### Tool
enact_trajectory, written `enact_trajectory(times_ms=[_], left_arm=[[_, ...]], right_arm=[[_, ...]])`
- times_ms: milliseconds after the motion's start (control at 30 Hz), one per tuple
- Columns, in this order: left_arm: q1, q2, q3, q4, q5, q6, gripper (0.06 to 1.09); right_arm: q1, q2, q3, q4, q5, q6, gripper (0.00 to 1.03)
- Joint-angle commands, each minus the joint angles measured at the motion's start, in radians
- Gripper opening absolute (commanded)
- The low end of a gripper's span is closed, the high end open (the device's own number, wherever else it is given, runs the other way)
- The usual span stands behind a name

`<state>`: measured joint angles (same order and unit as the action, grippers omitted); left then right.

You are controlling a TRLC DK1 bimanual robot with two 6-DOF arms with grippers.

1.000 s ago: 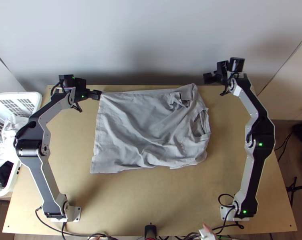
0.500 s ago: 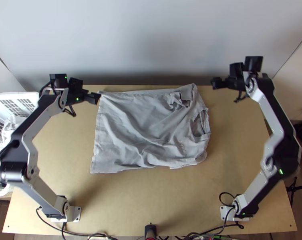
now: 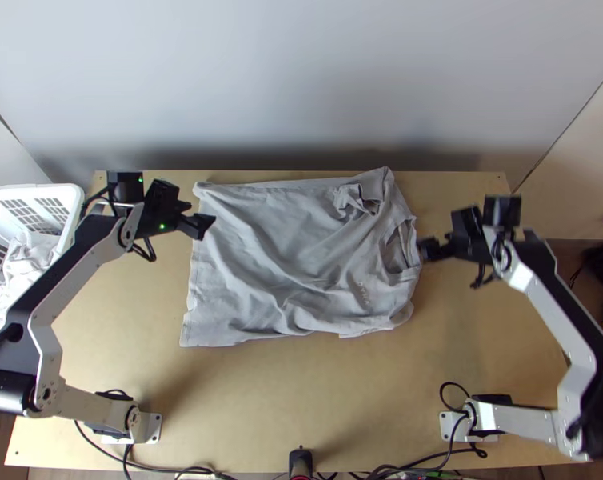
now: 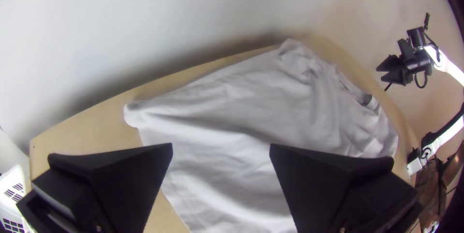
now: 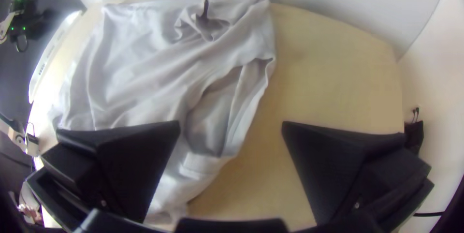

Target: Fold the t-shirt

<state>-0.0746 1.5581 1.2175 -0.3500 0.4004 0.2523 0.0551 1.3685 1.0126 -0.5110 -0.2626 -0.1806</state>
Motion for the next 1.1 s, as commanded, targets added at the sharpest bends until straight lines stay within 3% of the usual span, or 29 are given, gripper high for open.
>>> enact_trajectory(times_ms=[0, 200, 300, 433, 533, 867, 1067], left_arm=[[-0.014, -0.046, -0.050, 0.002, 0.000, 0.019, 1.03], [-0.030, -0.043, -0.055, 0.008, 0.000, 0.039, 1.03], [-0.034, -0.035, -0.055, 0.011, -0.002, 0.045, 1.03], [-0.040, -0.020, -0.056, 0.026, -0.002, 0.045, 1.03], [-0.047, -0.010, -0.052, 0.039, -0.003, 0.045, 1.03], [-0.051, 0.016, -0.042, 0.051, -0.011, 0.051, 1.03], [-0.060, 0.020, -0.033, 0.054, -0.014, 0.053, 1.03]], right_arm=[[0.002, -0.172, -0.282, 0.014, 0.000, -0.066, 0.97], [-0.005, -0.289, -0.382, 0.011, -0.007, -0.102, 0.98], [-0.005, -0.296, -0.390, -0.101, -0.012, -0.094, 0.98], [0.003, -0.289, -0.417, -0.219, -0.119, -0.105, 0.98], [0.028, -0.279, -0.425, -0.221, -0.179, -0.125, 0.98], [0.210, -0.157, -0.398, -0.113, -0.184, -0.120, 0.96], [0.215, -0.137, -0.367, -0.044, -0.184, -0.106, 0.96]])
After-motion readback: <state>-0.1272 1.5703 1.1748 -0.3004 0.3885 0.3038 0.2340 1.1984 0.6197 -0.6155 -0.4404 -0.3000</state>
